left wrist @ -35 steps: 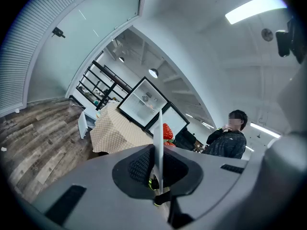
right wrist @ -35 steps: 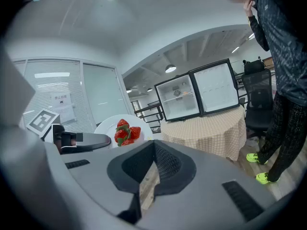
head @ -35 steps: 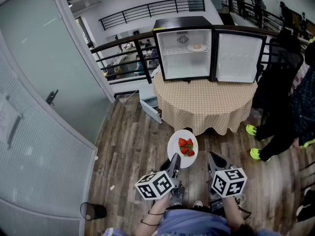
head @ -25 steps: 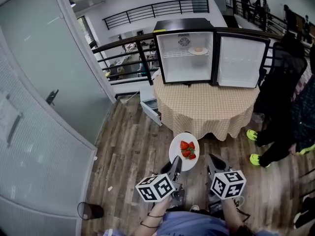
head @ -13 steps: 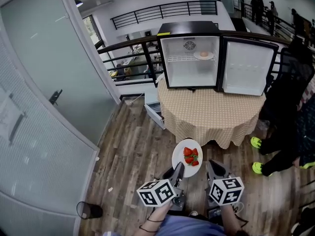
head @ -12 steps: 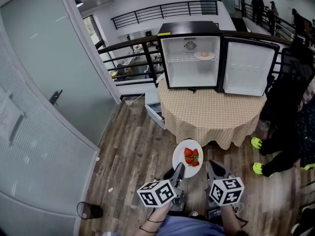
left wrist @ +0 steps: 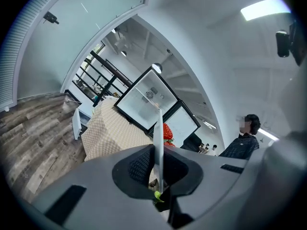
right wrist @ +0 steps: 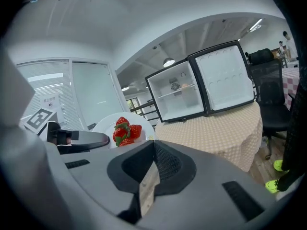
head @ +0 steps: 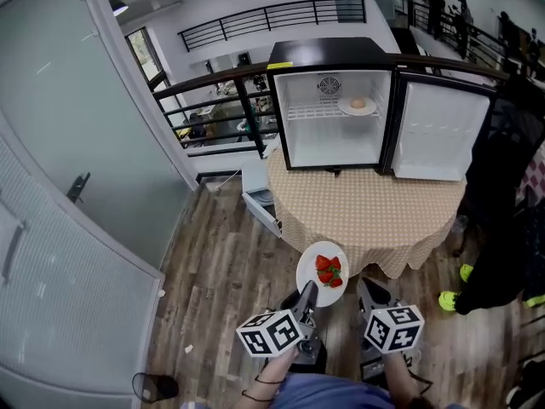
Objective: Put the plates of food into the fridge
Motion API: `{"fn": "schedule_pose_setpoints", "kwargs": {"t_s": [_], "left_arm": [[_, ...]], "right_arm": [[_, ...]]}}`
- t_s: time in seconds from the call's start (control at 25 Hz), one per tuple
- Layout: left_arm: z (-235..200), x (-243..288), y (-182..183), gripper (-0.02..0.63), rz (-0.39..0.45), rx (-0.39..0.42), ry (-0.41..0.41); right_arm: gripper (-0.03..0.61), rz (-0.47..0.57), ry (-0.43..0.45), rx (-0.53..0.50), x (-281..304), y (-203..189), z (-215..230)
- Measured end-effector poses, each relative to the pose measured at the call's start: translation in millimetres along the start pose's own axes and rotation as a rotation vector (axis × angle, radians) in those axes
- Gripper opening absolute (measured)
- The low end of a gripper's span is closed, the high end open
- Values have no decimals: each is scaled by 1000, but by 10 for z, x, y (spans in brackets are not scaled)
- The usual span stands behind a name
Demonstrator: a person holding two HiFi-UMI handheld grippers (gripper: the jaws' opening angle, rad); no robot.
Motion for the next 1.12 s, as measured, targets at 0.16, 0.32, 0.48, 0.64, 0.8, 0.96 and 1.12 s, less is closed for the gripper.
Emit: {"fn": "schedule_pose_setpoints", "kwargs": {"t_s": [0.16,0.32,0.48,0.64,0.8,0.96,1.12], "left_arm": [[-139,375,513,26,5,10,-32],[-318,741,995,26,11,12,-51],[-502,1096,1359,26,1,11,-67],[-658,1356,1563,26,-20,7,-85],[-783,1533,1683,26,-42,-2,-93],[-880,1665,1703,26,-60,-22,-92],[-937,1775,1723,26,-73,-41,-87]], "right_arm": [[17,19,0,-28,569,376,3],[17,29,-13,-25,1097,666,79],[17,36,-41,-2,1527,858,217],[17,46,-69,15,1825,961,298],[17,37,-89,23,2031,995,333],[17,18,-102,26,2154,989,402],[17,4,-113,31,2212,1001,460]]}}
Point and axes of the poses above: the fingertips, and each gripper's own axes: x forward along the fingers, z to its right, y out of its top, the point moved 1 cm from there along -x, backward along the fingers, and after that the axes turned 6 degrees about y, right-handed, at the moved point
